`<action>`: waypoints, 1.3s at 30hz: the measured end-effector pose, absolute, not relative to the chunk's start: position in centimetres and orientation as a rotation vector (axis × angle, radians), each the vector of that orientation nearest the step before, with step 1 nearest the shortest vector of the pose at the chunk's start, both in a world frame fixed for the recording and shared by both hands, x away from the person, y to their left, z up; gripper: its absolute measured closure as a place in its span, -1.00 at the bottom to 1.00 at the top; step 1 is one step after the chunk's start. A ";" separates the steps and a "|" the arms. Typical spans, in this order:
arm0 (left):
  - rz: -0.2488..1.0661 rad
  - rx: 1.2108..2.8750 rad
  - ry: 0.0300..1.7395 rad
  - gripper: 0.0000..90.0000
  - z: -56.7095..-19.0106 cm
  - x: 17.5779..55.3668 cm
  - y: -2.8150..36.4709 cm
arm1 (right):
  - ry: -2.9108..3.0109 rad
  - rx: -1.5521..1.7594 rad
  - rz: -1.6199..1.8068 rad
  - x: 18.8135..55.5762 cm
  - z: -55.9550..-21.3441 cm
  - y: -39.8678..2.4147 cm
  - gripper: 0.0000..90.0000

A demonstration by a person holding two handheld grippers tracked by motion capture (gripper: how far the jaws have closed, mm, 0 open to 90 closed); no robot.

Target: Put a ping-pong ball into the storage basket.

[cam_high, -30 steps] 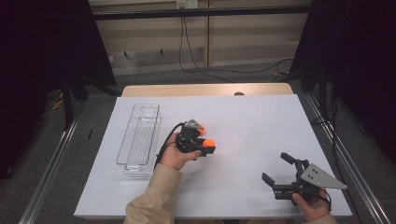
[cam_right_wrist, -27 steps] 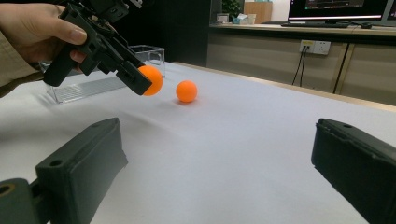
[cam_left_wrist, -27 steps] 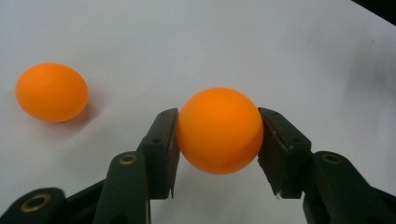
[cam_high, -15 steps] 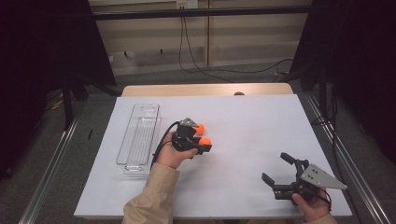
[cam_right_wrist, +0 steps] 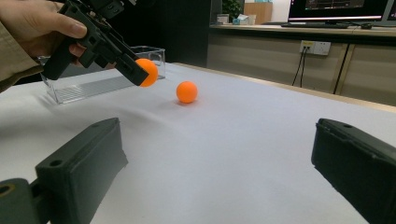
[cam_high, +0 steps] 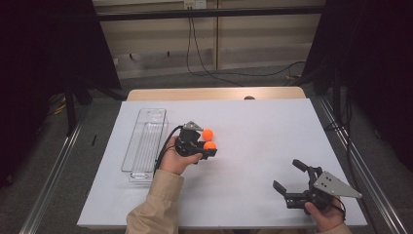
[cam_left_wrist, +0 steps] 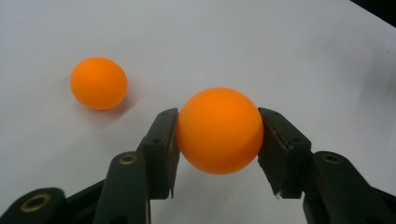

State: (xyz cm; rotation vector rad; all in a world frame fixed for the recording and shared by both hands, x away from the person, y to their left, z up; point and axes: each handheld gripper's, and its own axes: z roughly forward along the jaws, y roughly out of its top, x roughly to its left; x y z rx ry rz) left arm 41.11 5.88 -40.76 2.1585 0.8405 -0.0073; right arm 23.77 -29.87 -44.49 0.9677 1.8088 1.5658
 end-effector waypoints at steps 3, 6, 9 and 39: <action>-0.006 2.154 0.847 0.13 -40.7 41.2 6.1 | 1.809 0.967 1.566 23.8 -44.5 -29.9 -0.95; -0.006 2.152 0.855 0.13 -40.6 41.2 6.4 | 1.810 0.968 1.566 23.8 -44.5 -29.9 -0.95; -0.003 2.143 0.865 0.13 -40.5 41.3 6.6 | 1.810 0.967 1.567 23.8 -44.5 -29.9 -0.95; 0.019 2.128 0.915 0.13 -39.9 41.6 8.3 | 1.810 0.966 1.568 23.8 -44.5 -29.9 -0.95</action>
